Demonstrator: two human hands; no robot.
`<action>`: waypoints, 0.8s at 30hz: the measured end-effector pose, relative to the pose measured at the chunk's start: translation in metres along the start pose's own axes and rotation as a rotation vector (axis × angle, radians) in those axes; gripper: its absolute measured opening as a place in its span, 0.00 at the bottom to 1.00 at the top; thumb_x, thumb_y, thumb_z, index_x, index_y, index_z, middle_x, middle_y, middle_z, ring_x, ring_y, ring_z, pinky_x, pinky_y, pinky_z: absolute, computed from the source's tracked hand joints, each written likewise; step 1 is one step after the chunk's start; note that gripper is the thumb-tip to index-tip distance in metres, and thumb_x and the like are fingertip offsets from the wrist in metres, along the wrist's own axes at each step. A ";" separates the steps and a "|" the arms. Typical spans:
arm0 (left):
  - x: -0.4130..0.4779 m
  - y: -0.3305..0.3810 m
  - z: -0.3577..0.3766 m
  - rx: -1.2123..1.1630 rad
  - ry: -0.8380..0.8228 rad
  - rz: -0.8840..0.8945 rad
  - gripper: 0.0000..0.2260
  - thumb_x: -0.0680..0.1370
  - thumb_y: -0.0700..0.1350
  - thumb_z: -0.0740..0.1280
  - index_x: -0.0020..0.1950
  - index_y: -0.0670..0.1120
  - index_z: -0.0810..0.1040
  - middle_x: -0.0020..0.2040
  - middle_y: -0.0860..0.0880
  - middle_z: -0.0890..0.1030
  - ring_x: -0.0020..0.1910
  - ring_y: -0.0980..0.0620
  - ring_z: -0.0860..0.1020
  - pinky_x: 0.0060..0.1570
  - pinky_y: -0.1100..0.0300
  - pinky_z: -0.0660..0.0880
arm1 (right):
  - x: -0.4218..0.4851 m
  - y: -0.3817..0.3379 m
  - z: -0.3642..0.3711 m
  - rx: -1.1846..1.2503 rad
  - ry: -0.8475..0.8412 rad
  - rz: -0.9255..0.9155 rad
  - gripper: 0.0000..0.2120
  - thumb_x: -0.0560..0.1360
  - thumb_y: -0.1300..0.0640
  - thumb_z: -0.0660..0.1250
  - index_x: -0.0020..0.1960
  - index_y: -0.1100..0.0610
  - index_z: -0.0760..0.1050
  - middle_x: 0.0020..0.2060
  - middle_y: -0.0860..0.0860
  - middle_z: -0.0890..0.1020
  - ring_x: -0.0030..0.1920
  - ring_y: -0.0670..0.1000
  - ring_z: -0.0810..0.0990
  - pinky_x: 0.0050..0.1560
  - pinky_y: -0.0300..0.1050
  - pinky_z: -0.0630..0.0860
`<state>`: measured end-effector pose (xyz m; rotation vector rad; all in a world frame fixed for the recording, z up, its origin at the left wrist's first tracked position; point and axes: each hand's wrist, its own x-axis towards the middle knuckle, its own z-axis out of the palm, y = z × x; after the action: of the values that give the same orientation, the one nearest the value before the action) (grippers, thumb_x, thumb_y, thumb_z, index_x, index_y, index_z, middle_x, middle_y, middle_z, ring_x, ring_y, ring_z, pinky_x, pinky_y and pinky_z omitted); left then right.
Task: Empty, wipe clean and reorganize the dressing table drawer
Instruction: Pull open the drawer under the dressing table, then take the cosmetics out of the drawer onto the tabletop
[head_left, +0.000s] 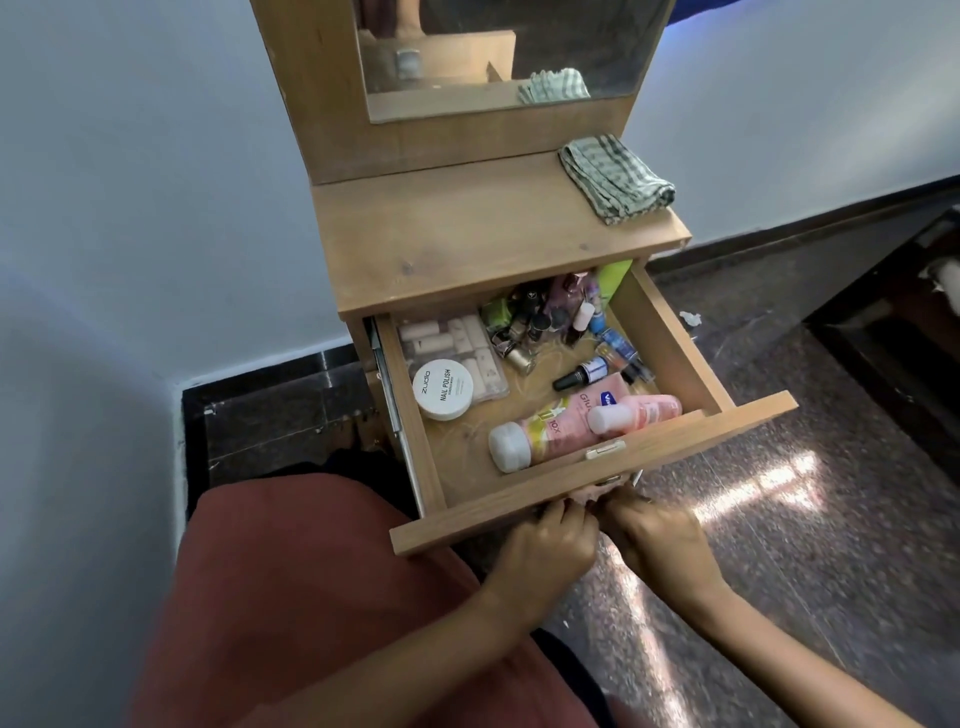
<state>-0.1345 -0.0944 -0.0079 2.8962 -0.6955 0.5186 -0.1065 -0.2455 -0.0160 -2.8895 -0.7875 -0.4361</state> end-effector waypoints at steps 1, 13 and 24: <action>-0.001 0.002 -0.001 -0.013 -0.005 -0.003 0.12 0.68 0.41 0.59 0.25 0.52 0.73 0.25 0.55 0.75 0.26 0.60 0.74 0.20 0.67 0.65 | -0.002 -0.001 -0.002 0.007 0.000 0.002 0.14 0.69 0.49 0.57 0.32 0.53 0.76 0.26 0.50 0.80 0.23 0.51 0.78 0.17 0.39 0.65; -0.015 0.018 -0.009 -0.156 -0.148 -0.032 0.11 0.67 0.42 0.59 0.29 0.52 0.78 0.28 0.56 0.78 0.30 0.61 0.77 0.22 0.67 0.68 | -0.025 -0.001 -0.007 0.096 -0.068 0.044 0.31 0.80 0.43 0.42 0.36 0.53 0.79 0.31 0.49 0.82 0.27 0.47 0.81 0.20 0.39 0.72; 0.007 0.011 -0.073 -0.356 -0.145 -0.065 0.05 0.67 0.43 0.63 0.38 0.52 0.76 0.33 0.55 0.78 0.32 0.58 0.77 0.24 0.66 0.71 | 0.021 0.005 -0.088 0.372 -0.214 -0.083 0.08 0.73 0.50 0.60 0.42 0.50 0.77 0.36 0.44 0.82 0.33 0.44 0.81 0.29 0.40 0.76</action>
<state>-0.1556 -0.0928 0.0634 2.6262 -0.6342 0.1562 -0.1085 -0.2565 0.0740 -2.5863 -0.9111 0.0171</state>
